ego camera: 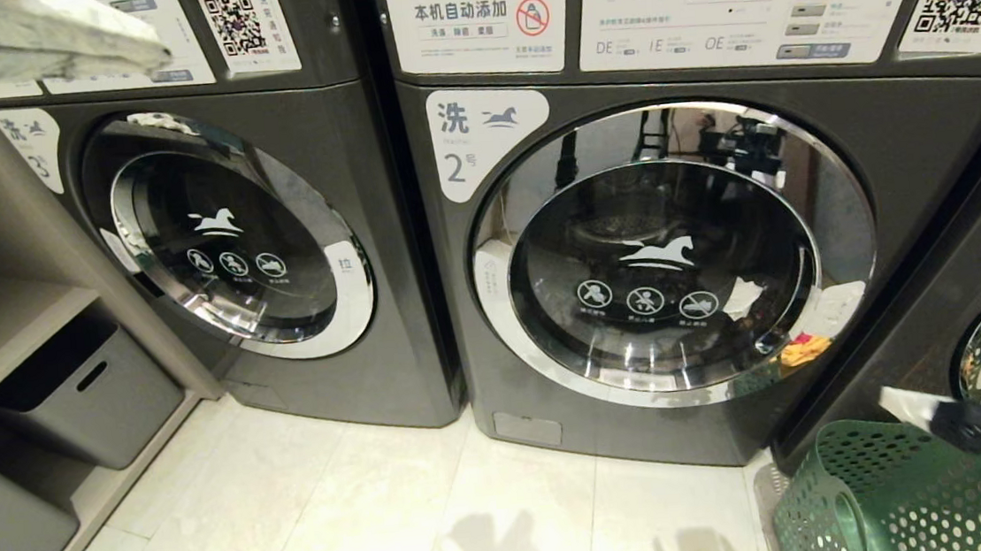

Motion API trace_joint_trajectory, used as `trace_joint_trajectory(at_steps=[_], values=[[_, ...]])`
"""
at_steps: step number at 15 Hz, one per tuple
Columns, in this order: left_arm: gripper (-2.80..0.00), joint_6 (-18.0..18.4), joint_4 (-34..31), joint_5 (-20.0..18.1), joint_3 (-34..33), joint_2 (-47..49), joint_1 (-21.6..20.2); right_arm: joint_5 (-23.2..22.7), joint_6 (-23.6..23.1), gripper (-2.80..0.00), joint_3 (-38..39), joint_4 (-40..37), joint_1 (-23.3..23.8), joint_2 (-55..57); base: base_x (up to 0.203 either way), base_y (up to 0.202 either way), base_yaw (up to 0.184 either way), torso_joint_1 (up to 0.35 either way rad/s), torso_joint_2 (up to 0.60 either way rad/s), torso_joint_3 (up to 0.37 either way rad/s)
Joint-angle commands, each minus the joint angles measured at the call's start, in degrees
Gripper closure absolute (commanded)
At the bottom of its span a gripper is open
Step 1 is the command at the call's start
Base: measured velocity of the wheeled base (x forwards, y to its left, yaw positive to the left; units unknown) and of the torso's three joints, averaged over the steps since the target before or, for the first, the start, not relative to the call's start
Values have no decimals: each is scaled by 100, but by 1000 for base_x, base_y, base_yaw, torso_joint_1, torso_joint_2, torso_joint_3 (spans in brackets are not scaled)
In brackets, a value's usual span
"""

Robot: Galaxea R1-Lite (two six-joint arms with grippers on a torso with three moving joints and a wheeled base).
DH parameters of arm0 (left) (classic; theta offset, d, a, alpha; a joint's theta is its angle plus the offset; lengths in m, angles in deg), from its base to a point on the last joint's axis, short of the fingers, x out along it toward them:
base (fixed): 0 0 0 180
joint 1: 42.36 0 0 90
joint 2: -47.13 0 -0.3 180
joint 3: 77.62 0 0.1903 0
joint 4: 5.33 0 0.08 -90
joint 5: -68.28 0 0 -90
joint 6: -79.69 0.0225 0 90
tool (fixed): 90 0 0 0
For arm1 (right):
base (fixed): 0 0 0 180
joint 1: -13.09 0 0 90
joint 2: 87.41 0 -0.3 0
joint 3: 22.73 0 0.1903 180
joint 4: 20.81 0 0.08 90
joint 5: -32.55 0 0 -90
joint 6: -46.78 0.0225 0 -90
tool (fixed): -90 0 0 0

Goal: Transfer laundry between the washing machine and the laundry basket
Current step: Close the washing machine door with the left hand, then press the washing machine door tightly with the right hand

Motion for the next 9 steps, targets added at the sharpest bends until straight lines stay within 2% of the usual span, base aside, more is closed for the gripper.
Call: trace_joint_trajectory(at_steps=[1, 3, 5, 7, 9], values=[[0, 282, -9, 117, -3, -313, -25, 534, -4, -280, -826, 769, 481, 2868, 0, 0, 0, 0, 0, 0], [0, 304, -8, 187, -82, -402, -34, 907, -211, -280, -1383, 1805, 954, 4021, 0, 0, 0, 0, 0, 0], [0, 299, 33, 614, -273, -456, -34, 1160, -677, -280, -1754, 2726, 1554, 4791, 0, 0, 0, 0, 0, 0], [0, 318, 198, 834, -505, -546, -28, 1265, -985, -280, -1861, 3426, 1939, 5396, 0, 0, 0, 0, 0, 0], [0, 591, 271, 864, -631, -602, -34, 1302, -1263, -280, -1926, 4082, 2303, 5950, 0, 0, 0, 0, 0, 0]])
